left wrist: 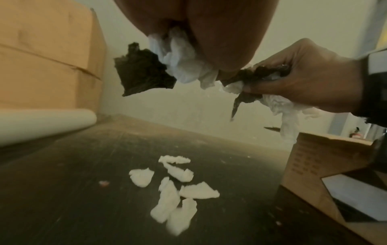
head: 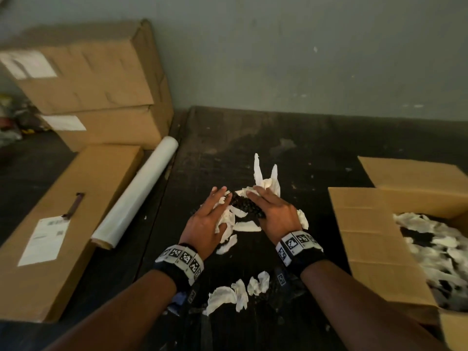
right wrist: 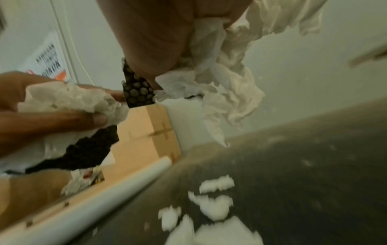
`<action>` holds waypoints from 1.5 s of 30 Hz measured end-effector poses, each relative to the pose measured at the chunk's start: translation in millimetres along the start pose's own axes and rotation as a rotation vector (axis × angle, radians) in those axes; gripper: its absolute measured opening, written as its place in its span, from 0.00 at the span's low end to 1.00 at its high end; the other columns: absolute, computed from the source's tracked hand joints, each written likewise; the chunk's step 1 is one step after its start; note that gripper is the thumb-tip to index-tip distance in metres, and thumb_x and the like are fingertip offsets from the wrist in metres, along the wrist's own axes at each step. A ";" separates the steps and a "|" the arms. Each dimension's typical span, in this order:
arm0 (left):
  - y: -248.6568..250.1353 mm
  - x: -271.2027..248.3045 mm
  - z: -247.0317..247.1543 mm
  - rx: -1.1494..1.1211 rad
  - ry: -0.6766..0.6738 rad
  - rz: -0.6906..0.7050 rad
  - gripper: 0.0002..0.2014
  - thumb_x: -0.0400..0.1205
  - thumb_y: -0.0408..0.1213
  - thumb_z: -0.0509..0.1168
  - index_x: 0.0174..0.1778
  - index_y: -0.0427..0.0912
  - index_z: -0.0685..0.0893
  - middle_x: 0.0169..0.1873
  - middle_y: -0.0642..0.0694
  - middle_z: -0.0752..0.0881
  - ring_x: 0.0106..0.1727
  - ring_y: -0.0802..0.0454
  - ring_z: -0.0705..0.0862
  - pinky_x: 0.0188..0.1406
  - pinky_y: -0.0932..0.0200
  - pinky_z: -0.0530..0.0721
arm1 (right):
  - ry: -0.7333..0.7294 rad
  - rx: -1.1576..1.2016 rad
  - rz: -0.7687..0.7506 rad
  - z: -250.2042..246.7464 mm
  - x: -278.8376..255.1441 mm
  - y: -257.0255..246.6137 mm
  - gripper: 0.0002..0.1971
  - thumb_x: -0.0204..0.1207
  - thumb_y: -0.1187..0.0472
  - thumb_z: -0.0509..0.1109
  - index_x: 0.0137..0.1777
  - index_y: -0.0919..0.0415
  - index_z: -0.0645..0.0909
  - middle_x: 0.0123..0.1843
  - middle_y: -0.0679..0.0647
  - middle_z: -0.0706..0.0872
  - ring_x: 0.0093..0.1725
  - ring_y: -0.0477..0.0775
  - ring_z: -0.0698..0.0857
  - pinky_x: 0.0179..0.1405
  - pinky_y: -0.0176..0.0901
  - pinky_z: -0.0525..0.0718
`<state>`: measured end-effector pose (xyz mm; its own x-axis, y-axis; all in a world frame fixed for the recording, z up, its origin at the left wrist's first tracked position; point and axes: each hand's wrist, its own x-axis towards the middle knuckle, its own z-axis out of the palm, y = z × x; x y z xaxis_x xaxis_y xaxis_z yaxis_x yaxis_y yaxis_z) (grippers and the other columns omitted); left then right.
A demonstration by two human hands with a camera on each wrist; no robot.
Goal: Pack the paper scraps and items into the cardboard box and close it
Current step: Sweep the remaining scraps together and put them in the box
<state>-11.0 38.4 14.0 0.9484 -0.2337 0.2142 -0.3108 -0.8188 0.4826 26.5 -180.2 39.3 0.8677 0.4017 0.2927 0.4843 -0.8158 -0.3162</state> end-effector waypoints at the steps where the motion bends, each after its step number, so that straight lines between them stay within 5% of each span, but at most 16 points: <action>1: 7.5 3.5 -6.2 0.006 0.017 0.016 0.41 0.80 0.30 0.72 0.88 0.51 0.62 0.89 0.60 0.49 0.90 0.57 0.48 0.81 0.40 0.73 | 0.032 0.000 -0.013 -12.8 2.8 -1.4 0.32 0.68 0.69 0.80 0.73 0.52 0.81 0.75 0.51 0.81 0.71 0.61 0.83 0.53 0.57 0.89; 5: 43.9 24.5 -23.6 0.007 0.071 0.071 0.40 0.82 0.30 0.71 0.88 0.50 0.62 0.87 0.62 0.46 0.89 0.58 0.47 0.85 0.46 0.67 | 0.114 -0.036 -0.004 -66.2 5.4 4.1 0.30 0.71 0.69 0.77 0.74 0.53 0.80 0.77 0.53 0.79 0.73 0.62 0.80 0.60 0.62 0.87; 11: 122.3 62.6 -18.3 -0.044 0.135 0.195 0.39 0.81 0.28 0.70 0.87 0.50 0.63 0.88 0.60 0.50 0.90 0.56 0.50 0.84 0.49 0.66 | 0.260 -0.113 0.026 -137.8 -18.7 48.9 0.32 0.66 0.72 0.80 0.72 0.55 0.82 0.74 0.53 0.82 0.69 0.61 0.83 0.54 0.60 0.89; 18: 240.1 106.5 29.7 -0.117 0.112 0.313 0.37 0.82 0.30 0.70 0.87 0.50 0.64 0.88 0.56 0.55 0.89 0.53 0.56 0.80 0.40 0.75 | 0.384 -0.203 0.099 -213.4 -80.2 134.1 0.30 0.66 0.71 0.79 0.70 0.55 0.84 0.71 0.53 0.84 0.62 0.61 0.88 0.46 0.58 0.91; 21: 297.0 121.6 61.2 -0.149 0.061 0.329 0.35 0.84 0.32 0.68 0.87 0.51 0.63 0.89 0.56 0.55 0.89 0.54 0.54 0.80 0.35 0.74 | 0.407 -0.206 0.141 -238.7 -112.7 182.9 0.23 0.72 0.63 0.76 0.69 0.54 0.85 0.70 0.52 0.85 0.61 0.60 0.89 0.46 0.58 0.92; 25: 367.8 132.7 105.8 -0.224 0.033 0.346 0.34 0.83 0.32 0.69 0.86 0.49 0.69 0.87 0.53 0.63 0.84 0.54 0.66 0.81 0.58 0.69 | 0.420 -0.198 0.257 -264.6 -158.3 250.5 0.24 0.70 0.64 0.80 0.67 0.50 0.87 0.69 0.51 0.86 0.55 0.60 0.91 0.45 0.58 0.92; 29: 420.7 143.1 158.0 -0.260 -0.011 0.342 0.34 0.82 0.34 0.70 0.86 0.49 0.69 0.85 0.53 0.65 0.83 0.56 0.67 0.80 0.63 0.67 | 0.315 -0.168 0.397 -268.9 -200.2 311.5 0.26 0.69 0.61 0.81 0.67 0.45 0.85 0.70 0.49 0.86 0.57 0.61 0.90 0.49 0.61 0.90; 32: 440.3 149.5 194.2 -0.272 -0.092 0.298 0.34 0.81 0.38 0.71 0.85 0.48 0.71 0.85 0.50 0.65 0.82 0.52 0.69 0.82 0.53 0.71 | 0.192 -0.091 0.461 -259.0 -218.5 338.3 0.23 0.74 0.54 0.78 0.70 0.45 0.84 0.73 0.51 0.84 0.64 0.59 0.87 0.59 0.60 0.87; 36: 451.4 157.0 230.4 -0.079 -0.350 0.113 0.50 0.73 0.60 0.77 0.88 0.58 0.58 0.88 0.48 0.49 0.86 0.39 0.63 0.79 0.38 0.73 | -0.142 -0.011 0.523 -249.3 -230.5 368.7 0.39 0.74 0.44 0.77 0.83 0.46 0.67 0.88 0.53 0.60 0.80 0.60 0.72 0.76 0.53 0.73; 40: 456.0 170.7 238.1 0.134 -0.496 0.017 0.70 0.55 0.77 0.76 0.86 0.67 0.40 0.87 0.47 0.37 0.88 0.35 0.45 0.78 0.16 0.56 | -0.392 -0.024 0.555 -258.3 -221.7 394.0 0.59 0.61 0.33 0.81 0.87 0.39 0.49 0.90 0.55 0.47 0.85 0.61 0.61 0.80 0.55 0.67; 45: 457.8 193.5 237.4 0.316 -0.550 0.043 0.76 0.47 0.85 0.71 0.85 0.69 0.32 0.88 0.43 0.34 0.88 0.33 0.35 0.76 0.14 0.36 | -0.546 -0.050 0.552 -276.8 -206.3 414.8 0.66 0.53 0.28 0.83 0.87 0.36 0.46 0.90 0.54 0.48 0.87 0.59 0.52 0.82 0.59 0.62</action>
<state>45.1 -506.2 74.8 0.8553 -0.4359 -0.2800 -0.3953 -0.8984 0.1912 17.4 -716.6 97.5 0.9203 0.0695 -0.3850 -0.0279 -0.9699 -0.2419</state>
